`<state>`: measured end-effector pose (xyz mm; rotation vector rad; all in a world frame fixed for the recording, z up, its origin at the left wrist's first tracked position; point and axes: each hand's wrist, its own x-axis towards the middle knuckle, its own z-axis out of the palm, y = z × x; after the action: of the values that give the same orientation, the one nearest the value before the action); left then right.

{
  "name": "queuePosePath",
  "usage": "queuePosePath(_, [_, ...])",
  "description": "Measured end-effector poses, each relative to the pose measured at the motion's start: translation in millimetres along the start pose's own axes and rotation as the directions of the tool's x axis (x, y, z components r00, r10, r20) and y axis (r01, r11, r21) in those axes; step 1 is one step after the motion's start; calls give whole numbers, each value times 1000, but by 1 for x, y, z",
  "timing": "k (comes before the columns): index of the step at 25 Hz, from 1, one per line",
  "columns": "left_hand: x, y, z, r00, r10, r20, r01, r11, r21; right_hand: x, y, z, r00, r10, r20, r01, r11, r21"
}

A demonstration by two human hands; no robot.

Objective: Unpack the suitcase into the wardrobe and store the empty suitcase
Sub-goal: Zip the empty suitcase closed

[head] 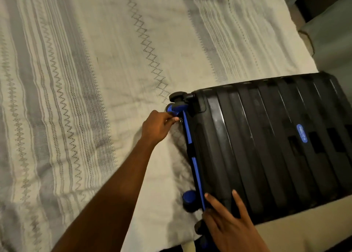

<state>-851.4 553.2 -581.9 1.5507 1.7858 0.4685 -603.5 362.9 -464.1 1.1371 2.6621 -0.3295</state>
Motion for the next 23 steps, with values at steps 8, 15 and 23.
queuePosePath(8, [47, -9, -12, 992, 39, 120, -48, 996, 69, 141, 82, -77, 920, 301, -252, -227, 932, 282])
queuePosePath(15, [74, -9, -22, 989, 41, 141, -47, 998, 41, 261, 139, -89, 942, 291, 168, -306, 949, 73])
queuePosePath(23, [138, 9, -33, 880, 318, 353, -281, 947, -152, 247, 141, -80, 962, 272, 4, -266, 937, 227])
